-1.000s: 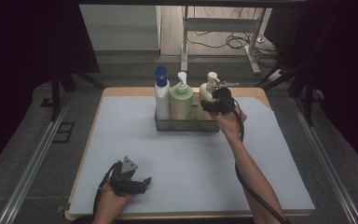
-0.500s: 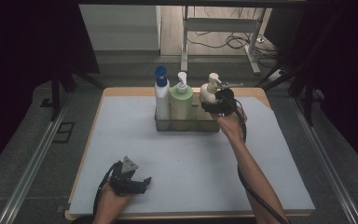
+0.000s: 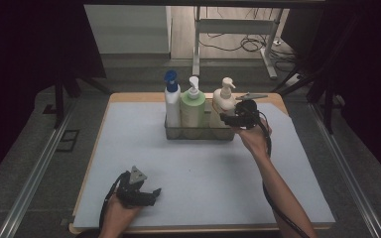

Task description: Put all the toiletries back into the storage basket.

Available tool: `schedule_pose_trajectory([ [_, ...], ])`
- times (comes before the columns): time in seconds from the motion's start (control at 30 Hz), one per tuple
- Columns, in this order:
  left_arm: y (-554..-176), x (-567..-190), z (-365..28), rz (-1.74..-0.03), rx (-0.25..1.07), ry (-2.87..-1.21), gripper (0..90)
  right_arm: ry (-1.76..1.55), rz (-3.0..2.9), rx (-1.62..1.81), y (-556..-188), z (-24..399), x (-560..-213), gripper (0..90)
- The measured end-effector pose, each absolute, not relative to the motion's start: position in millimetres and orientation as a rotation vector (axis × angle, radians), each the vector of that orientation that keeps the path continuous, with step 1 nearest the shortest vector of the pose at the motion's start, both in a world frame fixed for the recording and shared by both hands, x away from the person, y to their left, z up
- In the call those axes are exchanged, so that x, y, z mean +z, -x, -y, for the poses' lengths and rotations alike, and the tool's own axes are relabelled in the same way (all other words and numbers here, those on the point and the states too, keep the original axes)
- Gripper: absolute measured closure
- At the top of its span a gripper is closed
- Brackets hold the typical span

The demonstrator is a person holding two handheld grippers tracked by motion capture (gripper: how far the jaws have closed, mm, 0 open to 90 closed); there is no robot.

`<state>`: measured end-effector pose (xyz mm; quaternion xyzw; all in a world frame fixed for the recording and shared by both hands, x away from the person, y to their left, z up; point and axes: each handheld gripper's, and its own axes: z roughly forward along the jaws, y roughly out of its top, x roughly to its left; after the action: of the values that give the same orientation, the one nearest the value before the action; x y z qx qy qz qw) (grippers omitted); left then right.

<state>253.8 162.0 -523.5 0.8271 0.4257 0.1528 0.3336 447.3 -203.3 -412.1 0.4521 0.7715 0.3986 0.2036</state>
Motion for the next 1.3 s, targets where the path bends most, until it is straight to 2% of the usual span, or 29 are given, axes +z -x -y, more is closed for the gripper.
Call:
schedule_pose_trajectory([
  [0.2, -254, -523, -162, -1.111, 0.399, -2.160, 12.1, -1.232, -2.178, 1.097, -434, 213, -412, 42.0],
  [0.3, -254, -524, -162, -1.112, 0.399, -2.158, 12.1, -1.223, -2.182, 1.073, -428, 221, -412, 50.3],
  [0.37, -254, -524, -162, -1.112, 0.399, -2.158, 12.1, -1.225, -2.179, 1.068, -428, 223, -412, 52.0],
  [0.4, -254, -523, -162, -1.112, 0.399, -2.160, 12.1, -1.237, -2.172, 1.065, -427, 227, -411, 56.7],
  [0.43, -254, -523, -162, -1.112, 0.399, -2.160, 12.1, -1.237, -2.172, 1.065, -427, 227, -411, 56.7],
  [0.77, -254, -523, -162, -1.112, 0.399, -2.160, 12.1, -1.351, -2.121, 1.066, -447, 239, -412, 81.4],
  [0.93, -254, -524, -162, -1.111, 0.399, -2.160, 12.1, -1.369, -2.116, 1.038, -456, 237, -414, 89.1],
  [1.3, -254, -523, -162, -1.111, 0.399, -2.162, 12.1, -1.405, -2.114, 0.989, -479, 228, -427, 89.5],
])
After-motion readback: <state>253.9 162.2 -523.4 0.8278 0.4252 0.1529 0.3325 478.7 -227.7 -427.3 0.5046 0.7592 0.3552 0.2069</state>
